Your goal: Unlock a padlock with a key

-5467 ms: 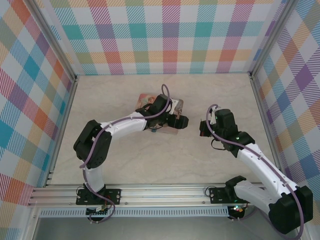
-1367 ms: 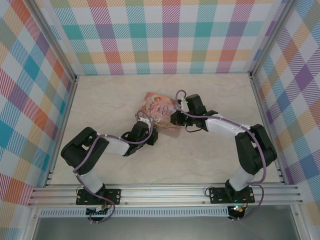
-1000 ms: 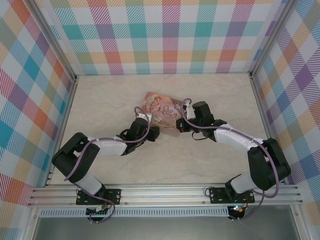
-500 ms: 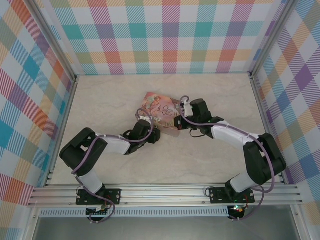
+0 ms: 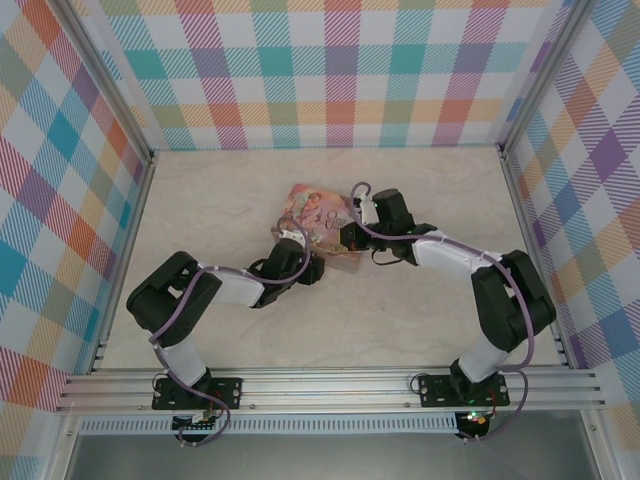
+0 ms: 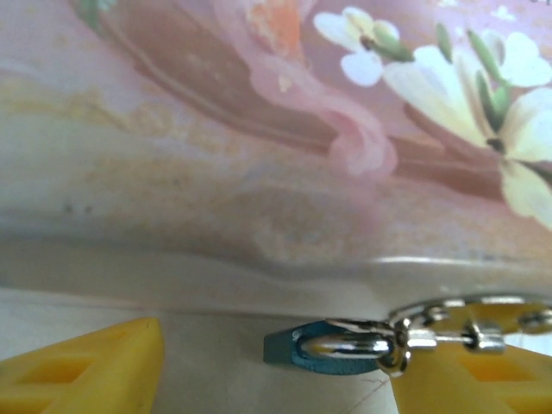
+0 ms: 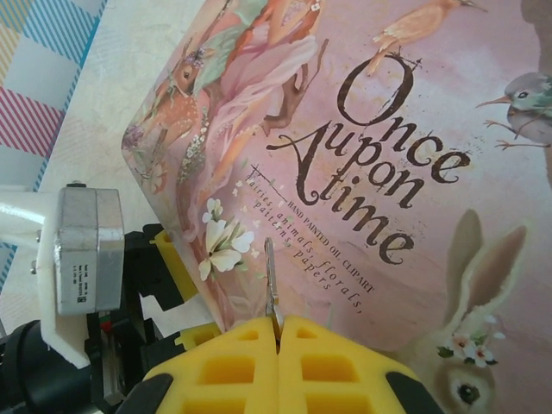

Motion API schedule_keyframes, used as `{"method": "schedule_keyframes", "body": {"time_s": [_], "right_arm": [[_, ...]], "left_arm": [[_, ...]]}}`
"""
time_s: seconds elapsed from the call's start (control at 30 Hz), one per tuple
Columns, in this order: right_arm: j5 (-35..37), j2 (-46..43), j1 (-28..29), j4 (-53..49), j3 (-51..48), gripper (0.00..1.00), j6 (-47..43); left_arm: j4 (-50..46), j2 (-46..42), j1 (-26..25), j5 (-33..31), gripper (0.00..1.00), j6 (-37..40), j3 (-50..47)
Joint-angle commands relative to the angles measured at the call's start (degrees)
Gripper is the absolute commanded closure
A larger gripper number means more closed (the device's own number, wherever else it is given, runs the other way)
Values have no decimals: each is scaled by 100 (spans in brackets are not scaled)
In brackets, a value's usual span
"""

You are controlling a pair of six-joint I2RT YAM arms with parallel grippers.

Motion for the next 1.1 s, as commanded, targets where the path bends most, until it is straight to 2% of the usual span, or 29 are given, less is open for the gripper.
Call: {"method": "schedule_keyframes", "body": {"time_s": [0.0,0.43,0.73,1.07], "right_arm": [[-20,153,34,-115,198,100,-12],[-62,297,33,-294,155,100,40],[-66,253,33,-267,110,100,49],[123,-155,35,-85,-61,100,-64]], "left_arm": [[299,86,-25,-145,33,273,131],[560,310,-26,-2,41,326,261],[588,325,-26,79,55,281,260],[431,93,-26,66,66,164,228]]}}
